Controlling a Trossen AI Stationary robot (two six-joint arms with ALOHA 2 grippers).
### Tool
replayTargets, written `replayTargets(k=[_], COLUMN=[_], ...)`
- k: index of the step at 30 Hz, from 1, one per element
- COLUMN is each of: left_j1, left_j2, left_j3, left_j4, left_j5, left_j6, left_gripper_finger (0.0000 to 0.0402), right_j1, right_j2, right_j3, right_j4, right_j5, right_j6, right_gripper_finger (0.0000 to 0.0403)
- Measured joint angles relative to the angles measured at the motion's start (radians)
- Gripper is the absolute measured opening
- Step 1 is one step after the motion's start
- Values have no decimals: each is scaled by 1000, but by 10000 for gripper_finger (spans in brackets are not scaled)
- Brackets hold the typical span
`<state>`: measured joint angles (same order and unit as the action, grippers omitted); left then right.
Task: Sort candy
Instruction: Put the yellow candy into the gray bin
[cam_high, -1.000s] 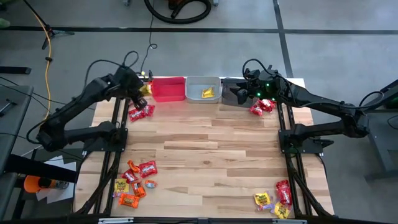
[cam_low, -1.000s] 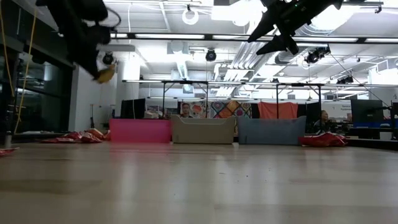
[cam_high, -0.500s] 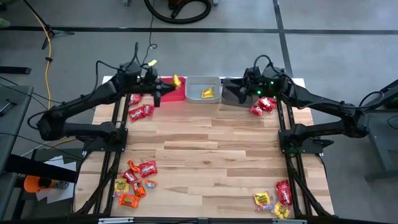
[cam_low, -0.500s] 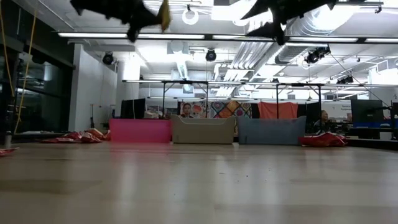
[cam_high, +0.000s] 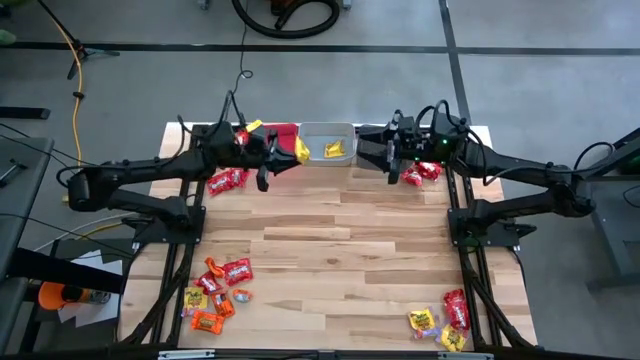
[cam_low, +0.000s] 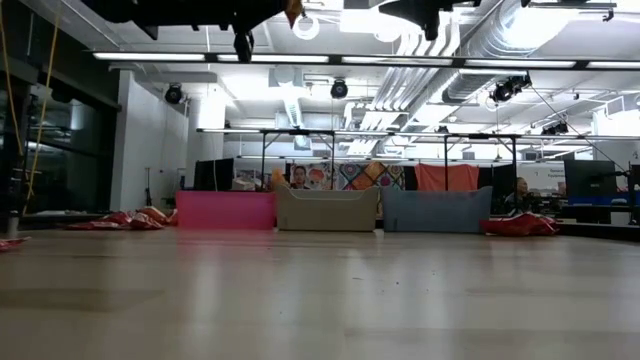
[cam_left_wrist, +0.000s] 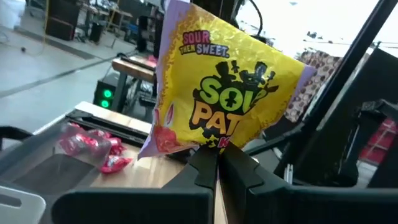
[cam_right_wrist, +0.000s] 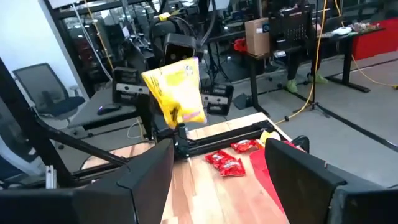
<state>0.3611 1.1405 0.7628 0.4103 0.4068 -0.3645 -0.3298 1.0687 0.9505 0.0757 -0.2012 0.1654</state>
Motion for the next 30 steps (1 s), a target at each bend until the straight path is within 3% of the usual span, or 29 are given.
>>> replayTargets(k=[4,8,11,15,21,25,30], left_j1=[0,30,73,134,199,213,223], left_j2=[67,214,342,504,684,739,749], left_j3=[18,129,262,429,560,596,617], left_j4=[4,-34,-204,-473,-720,-809,-807], left_j5=[-42,-54,-81,-191,-222,-235,-285], left_j6=[60,135,194,264,262,262,235], left_gripper_finger=[0,0,0,0,5,39,114], right_j1=[0,-1,-2,-12,-31,-30,-31], right_j2=[0,0,0,0,0,0,0], right_j3=[0,0,0,0,0,0,0], right_j4=[3,6,6,6,5,5,4], right_j5=[0,29,37,37,41,62,124], right_j6=[-9,-8,-9,-9,-9,-10,-10], right_gripper_finger=[250,250,250,250,250,250,250])
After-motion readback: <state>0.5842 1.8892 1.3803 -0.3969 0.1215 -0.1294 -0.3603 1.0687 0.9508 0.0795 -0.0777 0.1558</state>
